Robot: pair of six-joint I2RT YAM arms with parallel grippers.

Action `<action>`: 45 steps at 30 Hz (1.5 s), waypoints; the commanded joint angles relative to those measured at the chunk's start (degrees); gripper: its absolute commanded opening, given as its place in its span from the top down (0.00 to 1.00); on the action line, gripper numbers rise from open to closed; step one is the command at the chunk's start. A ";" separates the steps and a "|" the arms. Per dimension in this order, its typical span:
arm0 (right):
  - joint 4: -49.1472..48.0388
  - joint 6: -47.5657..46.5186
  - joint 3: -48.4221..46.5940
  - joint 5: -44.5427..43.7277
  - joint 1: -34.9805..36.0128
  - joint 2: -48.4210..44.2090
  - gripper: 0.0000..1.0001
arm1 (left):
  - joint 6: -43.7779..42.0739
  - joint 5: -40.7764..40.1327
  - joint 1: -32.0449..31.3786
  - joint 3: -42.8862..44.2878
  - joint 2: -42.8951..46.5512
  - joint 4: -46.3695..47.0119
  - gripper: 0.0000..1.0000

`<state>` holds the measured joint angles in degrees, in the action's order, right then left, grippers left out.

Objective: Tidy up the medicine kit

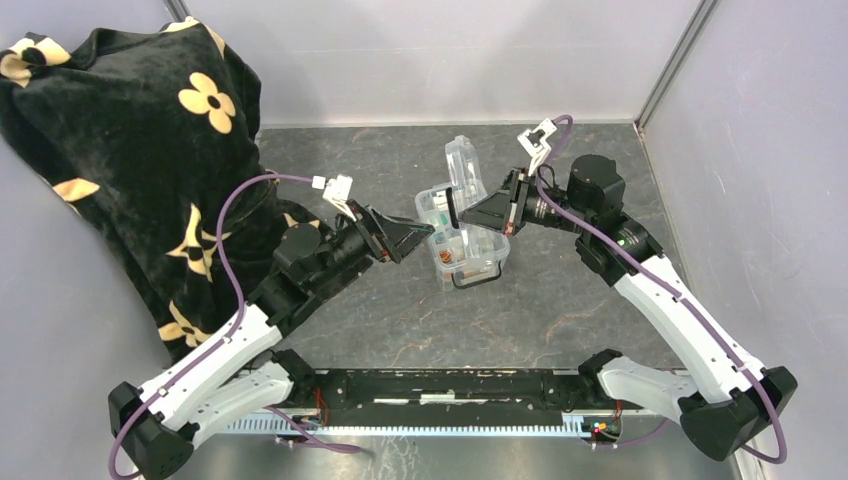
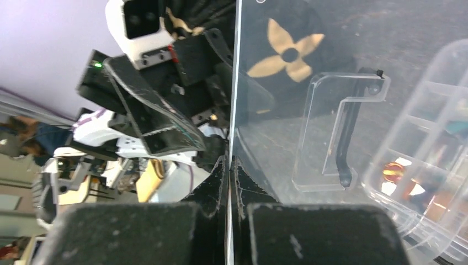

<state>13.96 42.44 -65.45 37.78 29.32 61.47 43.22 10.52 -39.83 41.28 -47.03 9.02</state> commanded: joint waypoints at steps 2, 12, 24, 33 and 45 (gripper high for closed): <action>-16.51 11.16 1.47 3.93 0.74 -2.31 1.00 | 5.17 5.25 0.02 -1.80 -0.44 13.37 0.07; -27.66 21.01 5.45 6.25 1.05 -4.18 1.00 | 2.02 6.91 0.04 0.94 -4.88 14.26 0.15; -27.10 21.51 6.03 6.87 1.04 -5.56 1.00 | 3.60 10.10 0.05 3.18 -10.52 23.02 0.36; -23.82 19.11 5.94 5.49 1.08 -5.99 1.00 | 5.82 12.87 0.03 3.09 -12.10 26.77 0.67; -0.28 -0.39 -4.10 -2.79 0.88 -3.63 0.82 | 0.44 3.57 0.10 8.65 -10.60 6.55 0.98</action>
<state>1.85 53.04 -62.72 41.67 30.48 57.21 47.48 18.33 -39.62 44.60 -59.05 24.47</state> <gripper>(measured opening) 0.095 0.070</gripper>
